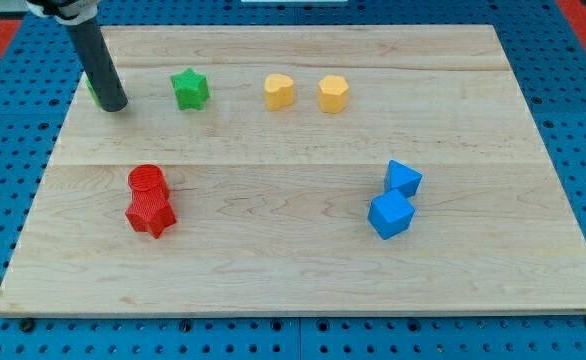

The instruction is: Slide the red star to the center

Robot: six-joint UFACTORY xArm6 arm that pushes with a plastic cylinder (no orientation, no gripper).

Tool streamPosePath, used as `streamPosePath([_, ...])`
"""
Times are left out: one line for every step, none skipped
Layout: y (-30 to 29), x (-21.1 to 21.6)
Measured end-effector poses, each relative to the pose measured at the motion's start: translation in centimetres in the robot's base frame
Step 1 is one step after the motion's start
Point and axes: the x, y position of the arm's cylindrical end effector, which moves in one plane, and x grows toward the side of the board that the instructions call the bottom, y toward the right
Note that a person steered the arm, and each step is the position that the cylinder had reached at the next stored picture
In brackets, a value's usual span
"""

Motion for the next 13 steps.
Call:
streamPosePath([-0.5, 0.3])
streamPosePath([1.0, 6.8])
streamPosePath([1.4, 13.8])
streamPosePath([4.9, 17.1])
streamPosePath([4.7, 21.0])
streamPosePath([7.4, 20.5])
streamPosePath([9.6, 18.6])
streamPosePath([10.2, 18.7])
streamPosePath([7.4, 18.7])
streamPosePath([5.4, 18.7])
streamPosePath([4.6, 17.6])
streamPosePath([7.1, 15.8])
streamPosePath([11.7, 15.8])
